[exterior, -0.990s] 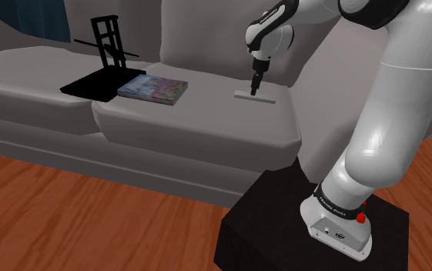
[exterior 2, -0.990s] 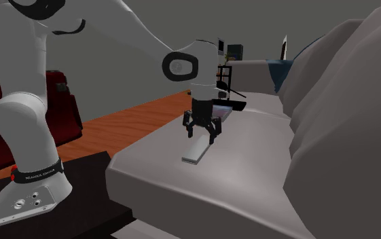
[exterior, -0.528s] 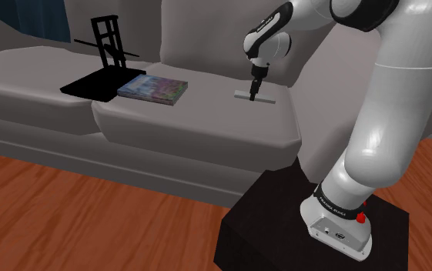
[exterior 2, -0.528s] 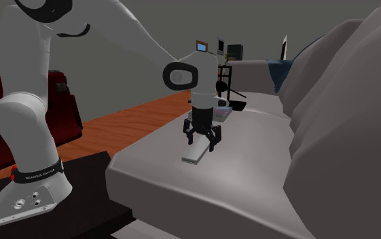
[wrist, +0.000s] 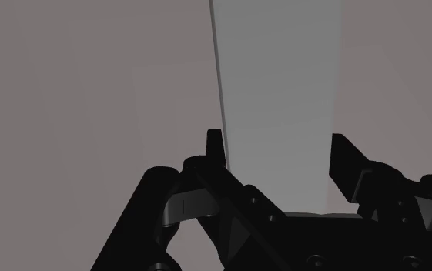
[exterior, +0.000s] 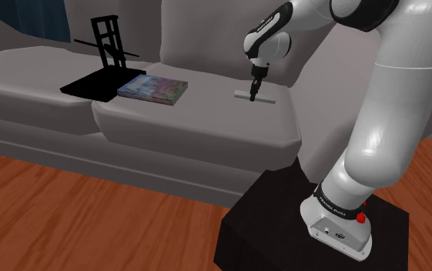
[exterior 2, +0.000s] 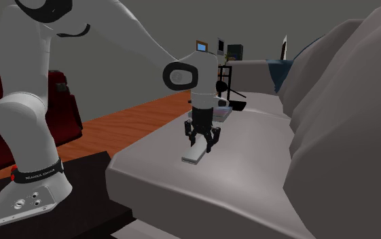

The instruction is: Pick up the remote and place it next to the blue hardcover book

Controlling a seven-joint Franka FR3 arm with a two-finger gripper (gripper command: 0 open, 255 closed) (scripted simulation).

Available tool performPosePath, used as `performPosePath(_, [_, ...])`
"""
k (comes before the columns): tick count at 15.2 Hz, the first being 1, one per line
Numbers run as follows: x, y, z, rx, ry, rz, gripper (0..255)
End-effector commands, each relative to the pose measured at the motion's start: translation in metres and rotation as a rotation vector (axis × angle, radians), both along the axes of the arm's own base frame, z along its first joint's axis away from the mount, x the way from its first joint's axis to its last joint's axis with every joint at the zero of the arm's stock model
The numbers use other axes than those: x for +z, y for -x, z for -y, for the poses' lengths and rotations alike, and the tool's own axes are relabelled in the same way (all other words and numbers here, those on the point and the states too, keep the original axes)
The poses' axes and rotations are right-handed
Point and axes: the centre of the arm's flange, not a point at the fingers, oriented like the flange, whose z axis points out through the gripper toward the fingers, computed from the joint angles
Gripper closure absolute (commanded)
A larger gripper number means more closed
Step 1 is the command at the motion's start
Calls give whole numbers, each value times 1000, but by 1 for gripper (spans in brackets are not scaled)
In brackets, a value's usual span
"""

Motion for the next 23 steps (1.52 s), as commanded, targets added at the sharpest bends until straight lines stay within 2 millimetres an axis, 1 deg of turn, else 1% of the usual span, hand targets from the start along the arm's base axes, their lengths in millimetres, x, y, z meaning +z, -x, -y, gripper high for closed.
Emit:
performPosePath(1, [-1,0,0,0,0,-1,255])
performPosePath(7, [-1,0,0,0,0,-1,255])
performPosePath(23, [84,0,0,0,0,-1,255])
